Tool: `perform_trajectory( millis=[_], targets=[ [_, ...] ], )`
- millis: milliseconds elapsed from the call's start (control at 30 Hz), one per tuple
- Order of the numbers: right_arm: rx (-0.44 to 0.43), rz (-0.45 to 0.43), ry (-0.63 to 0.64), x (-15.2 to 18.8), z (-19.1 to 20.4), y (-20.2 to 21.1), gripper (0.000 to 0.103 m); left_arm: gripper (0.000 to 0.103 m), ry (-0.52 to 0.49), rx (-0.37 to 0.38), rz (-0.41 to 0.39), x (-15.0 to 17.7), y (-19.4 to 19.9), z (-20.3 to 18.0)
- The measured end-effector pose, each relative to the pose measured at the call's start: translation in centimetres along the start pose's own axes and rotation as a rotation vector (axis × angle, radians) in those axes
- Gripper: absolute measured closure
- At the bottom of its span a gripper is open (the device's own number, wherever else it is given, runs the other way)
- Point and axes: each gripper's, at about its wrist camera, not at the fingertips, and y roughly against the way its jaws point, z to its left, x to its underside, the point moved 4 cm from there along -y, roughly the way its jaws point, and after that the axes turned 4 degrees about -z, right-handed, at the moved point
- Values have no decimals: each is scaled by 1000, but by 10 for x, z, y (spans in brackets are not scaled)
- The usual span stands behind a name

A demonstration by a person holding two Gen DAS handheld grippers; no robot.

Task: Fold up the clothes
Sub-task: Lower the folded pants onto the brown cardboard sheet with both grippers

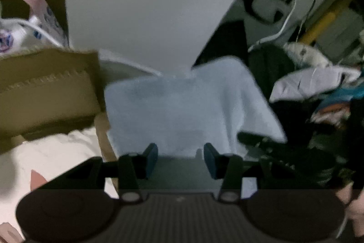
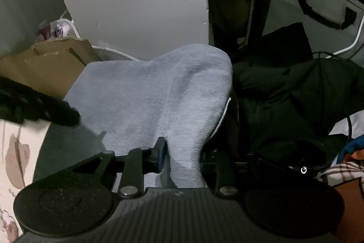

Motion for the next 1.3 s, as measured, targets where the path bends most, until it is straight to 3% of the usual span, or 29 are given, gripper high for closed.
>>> perform_trajectory(
  millis=[133, 267, 600, 700, 800, 900, 1033, 1300],
  targets=[
    [3, -8, 17, 1, 2, 1, 63, 56, 5, -38, 6, 9, -13, 7],
    [14, -29, 19, -8, 1, 6, 63, 55, -18, -62, 15, 16, -18, 8],
    [88, -70, 68, -28, 7, 18, 55, 50, -42, -62, 0, 26, -17, 6],
    [113, -131, 71, -37, 6, 27, 54, 50, -46, -54, -7, 28, -19, 6],
    [78, -184, 70, -44, 11, 34, 54, 50, -61, -46, -8, 29, -20, 3],
    [30, -119, 128, -42, 21, 15, 55, 49, -65, -46, -10, 29, -21, 3],
    [50, -50, 117, -34, 15, -18, 55, 48, -62, -45, -13, 30, -22, 6],
    [42, -22, 67, -47, 10, -54, 56, 48, -79, -49, -28, 35, -23, 6]
  ],
)
